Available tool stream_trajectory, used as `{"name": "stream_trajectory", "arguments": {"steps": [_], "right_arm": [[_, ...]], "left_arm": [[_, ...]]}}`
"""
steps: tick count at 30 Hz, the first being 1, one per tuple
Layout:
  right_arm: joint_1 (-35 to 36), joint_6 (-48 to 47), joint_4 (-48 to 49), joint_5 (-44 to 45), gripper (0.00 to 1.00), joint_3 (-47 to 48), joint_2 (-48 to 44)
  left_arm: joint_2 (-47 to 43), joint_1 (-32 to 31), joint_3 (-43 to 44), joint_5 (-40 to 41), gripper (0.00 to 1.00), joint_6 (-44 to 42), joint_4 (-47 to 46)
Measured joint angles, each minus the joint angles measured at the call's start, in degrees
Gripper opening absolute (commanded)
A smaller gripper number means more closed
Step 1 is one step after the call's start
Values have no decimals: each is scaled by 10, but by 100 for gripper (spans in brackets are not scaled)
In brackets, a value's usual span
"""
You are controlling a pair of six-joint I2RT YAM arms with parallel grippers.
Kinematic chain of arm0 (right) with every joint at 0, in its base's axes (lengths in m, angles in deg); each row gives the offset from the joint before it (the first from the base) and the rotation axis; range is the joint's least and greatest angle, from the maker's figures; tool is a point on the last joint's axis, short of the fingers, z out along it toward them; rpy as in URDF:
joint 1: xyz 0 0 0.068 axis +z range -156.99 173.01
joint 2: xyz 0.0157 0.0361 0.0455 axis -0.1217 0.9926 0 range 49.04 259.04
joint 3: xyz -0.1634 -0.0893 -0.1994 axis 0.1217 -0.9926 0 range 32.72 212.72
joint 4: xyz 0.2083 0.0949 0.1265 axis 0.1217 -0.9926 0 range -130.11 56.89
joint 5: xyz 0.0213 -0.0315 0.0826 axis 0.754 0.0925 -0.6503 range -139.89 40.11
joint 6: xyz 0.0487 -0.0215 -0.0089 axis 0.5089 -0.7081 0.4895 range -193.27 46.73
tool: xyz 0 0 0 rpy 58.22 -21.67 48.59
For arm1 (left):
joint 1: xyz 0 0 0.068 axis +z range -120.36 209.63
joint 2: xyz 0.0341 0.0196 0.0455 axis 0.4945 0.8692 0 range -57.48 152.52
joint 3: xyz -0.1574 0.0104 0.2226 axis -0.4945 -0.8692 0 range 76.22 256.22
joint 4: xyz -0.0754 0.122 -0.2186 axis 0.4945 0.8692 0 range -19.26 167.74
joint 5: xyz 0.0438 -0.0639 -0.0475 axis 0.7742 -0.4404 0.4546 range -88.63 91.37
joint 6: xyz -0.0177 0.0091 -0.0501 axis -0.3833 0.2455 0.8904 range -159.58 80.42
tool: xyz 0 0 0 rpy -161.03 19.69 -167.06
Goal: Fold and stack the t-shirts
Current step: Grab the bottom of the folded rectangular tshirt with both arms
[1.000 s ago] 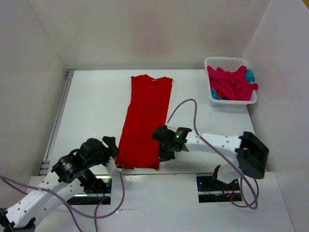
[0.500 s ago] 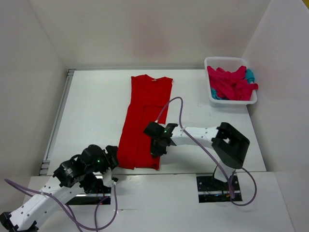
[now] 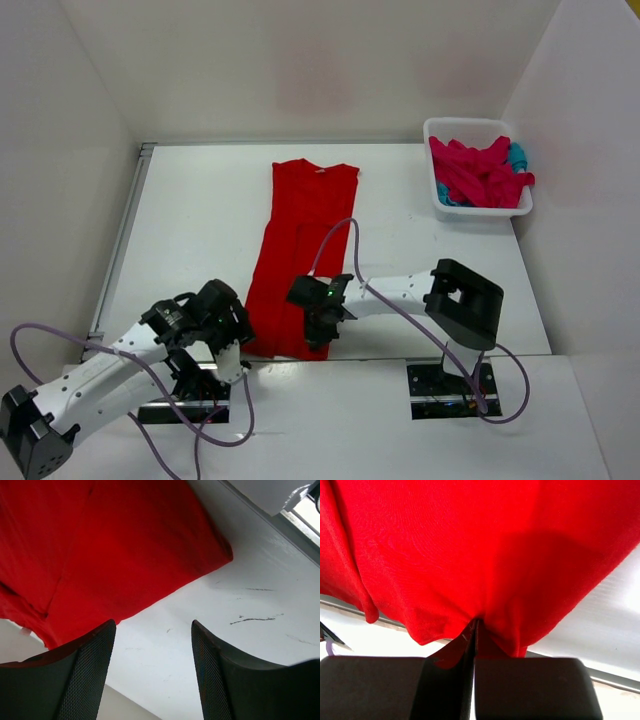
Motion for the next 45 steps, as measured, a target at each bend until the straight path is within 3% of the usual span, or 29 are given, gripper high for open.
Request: {"name": "stream_trajectory", "arguments": {"steps": [1,4,5,8,10,17,28,37,45], "right_arm": [[2,0,-1,0,0,0,0],[3,8,-6,1,17,0,-5],[3,12,-10,1,30,0,-12],[3,31,-23,4,54,-4,-59],[3,41,-32,6,59,-7,-107],[3,76,-40,11,61,-55,-209],[3,94,-41,8,62,-97,-186],[3,98,-28,3,62,-116,-181],[3,91,-10,-9,62,-116,-136]], "left_arm": [[5,0,2,3,70,-2,2],[-2,0,1,10,71,-16,12],[-14,-1,0,14,71,-23,13],[-59,-14,-12,31,71,-56,7],[-76,-27,-23,38,71,-73,6],[-140,-112,-56,32,68,-104,7],[49,-144,-42,64,62,-108,5],[12,-172,-24,51,56,-108,5],[114,-177,-24,52,54,-103,5]]}}
